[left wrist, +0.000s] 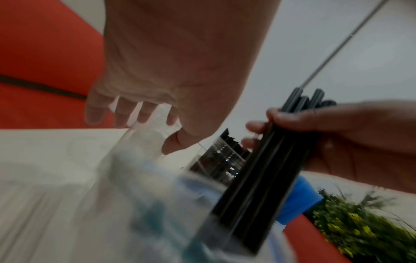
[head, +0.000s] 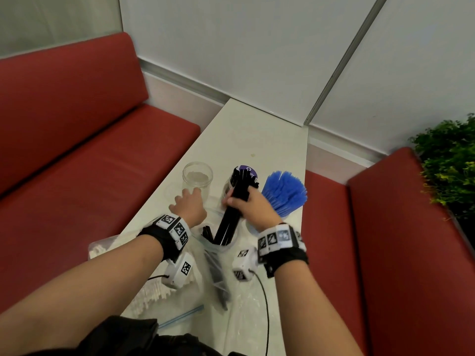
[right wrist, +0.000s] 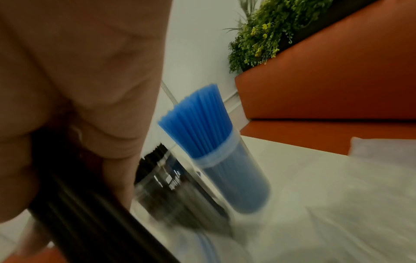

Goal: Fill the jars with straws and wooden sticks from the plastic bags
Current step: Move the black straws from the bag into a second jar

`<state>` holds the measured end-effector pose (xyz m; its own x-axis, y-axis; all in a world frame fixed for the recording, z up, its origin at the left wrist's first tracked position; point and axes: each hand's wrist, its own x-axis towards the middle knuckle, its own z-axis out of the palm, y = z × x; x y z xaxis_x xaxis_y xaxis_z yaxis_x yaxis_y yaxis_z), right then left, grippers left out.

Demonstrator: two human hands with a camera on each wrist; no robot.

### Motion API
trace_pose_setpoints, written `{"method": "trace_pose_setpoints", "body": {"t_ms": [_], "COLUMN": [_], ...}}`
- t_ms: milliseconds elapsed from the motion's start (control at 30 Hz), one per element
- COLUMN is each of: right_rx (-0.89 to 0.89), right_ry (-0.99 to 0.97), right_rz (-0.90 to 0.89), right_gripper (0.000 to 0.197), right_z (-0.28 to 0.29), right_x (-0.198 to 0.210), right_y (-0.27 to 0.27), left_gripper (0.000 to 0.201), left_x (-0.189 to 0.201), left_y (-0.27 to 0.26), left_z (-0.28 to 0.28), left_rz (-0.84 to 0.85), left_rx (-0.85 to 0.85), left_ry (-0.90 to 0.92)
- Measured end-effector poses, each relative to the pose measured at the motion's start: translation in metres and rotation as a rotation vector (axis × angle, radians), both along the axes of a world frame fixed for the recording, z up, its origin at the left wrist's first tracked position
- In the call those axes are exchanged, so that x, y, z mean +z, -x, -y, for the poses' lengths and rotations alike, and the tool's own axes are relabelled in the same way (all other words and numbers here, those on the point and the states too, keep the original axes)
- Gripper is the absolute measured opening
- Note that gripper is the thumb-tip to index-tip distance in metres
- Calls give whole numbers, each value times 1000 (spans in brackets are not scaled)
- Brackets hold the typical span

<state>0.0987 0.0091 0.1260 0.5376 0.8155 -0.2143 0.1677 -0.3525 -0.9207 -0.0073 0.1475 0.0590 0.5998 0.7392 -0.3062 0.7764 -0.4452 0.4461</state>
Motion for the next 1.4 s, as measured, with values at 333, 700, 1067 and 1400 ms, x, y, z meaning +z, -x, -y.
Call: {"method": "trace_pose_setpoints", "body": {"t_ms": [333,700,1067,1400], "right_rx": [-106,-73,-116,-210], "right_ry": [-158,-198,-216,-251], "right_rz": [60,-14,15,38], "right_gripper": [9,15,13,11], "right_z": [-18,-32,-42,-56], "right_x": [71,81,83,71], "right_y": [-74,-106,-124,-115], "left_gripper": [143,141,121,123], "left_x": [21,6,-2,-1], "left_y": [-70,-95,-102,-100], "left_z": [-6,-4,-5,-8], "left_rz": [313,385,361,337], "left_rx": [-382,-344,-249,-248], "left_ry": [134,34,-28,31]}}
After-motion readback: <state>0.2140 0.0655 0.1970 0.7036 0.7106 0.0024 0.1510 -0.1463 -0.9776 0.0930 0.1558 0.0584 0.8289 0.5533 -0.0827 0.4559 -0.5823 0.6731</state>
